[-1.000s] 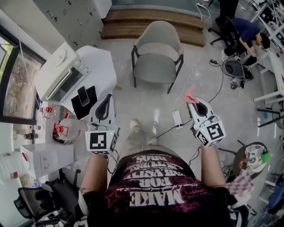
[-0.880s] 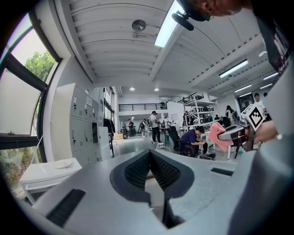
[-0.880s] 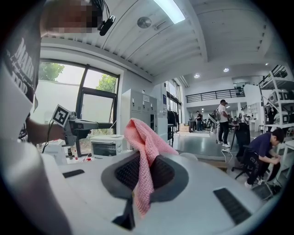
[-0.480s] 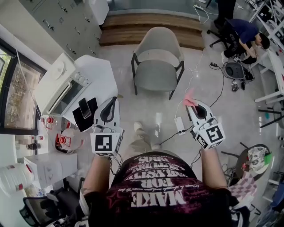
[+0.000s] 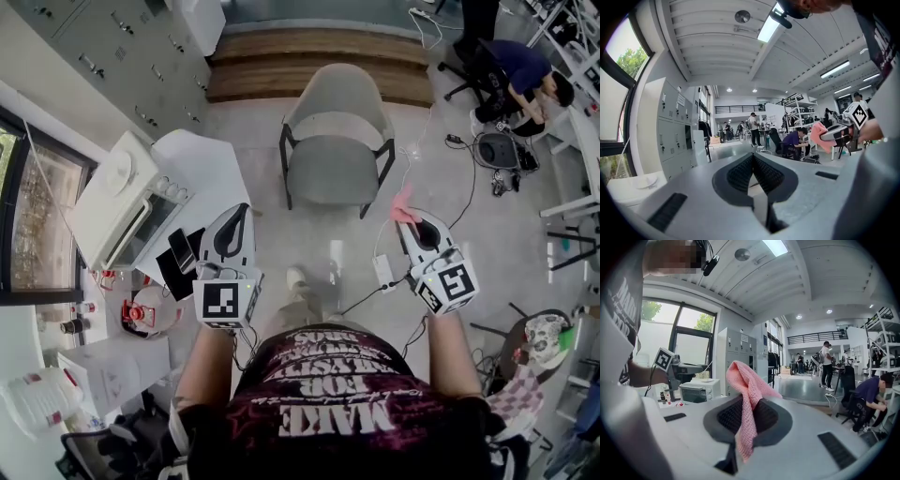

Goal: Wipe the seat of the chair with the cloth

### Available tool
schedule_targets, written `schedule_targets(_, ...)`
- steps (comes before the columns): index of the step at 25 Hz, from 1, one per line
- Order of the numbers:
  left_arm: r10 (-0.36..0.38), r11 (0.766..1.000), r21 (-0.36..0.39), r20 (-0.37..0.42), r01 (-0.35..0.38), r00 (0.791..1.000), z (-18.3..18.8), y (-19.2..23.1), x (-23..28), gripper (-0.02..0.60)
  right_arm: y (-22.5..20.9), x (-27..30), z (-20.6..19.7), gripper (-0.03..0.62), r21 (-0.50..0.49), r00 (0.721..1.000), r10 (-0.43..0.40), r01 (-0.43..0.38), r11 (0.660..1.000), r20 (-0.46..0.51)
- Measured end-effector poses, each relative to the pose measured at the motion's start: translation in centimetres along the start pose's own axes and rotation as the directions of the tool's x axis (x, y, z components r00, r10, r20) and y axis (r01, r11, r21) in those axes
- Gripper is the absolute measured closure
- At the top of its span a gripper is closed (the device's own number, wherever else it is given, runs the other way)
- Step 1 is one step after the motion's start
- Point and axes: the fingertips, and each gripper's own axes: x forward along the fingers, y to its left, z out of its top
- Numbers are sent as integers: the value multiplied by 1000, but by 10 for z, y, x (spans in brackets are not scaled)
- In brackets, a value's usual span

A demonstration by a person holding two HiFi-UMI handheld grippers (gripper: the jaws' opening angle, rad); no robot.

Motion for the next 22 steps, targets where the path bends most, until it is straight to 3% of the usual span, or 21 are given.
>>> schedule_targets(14,-82,997,-1,13,82,997,1,64,90,576,-25,97,25,563,2,998,-64,64,998,6)
schedule_targets(22,-155,988,8,18,155,988,-3,74,132,575,-31,128,34,563,-3,994,-102,102,995,28)
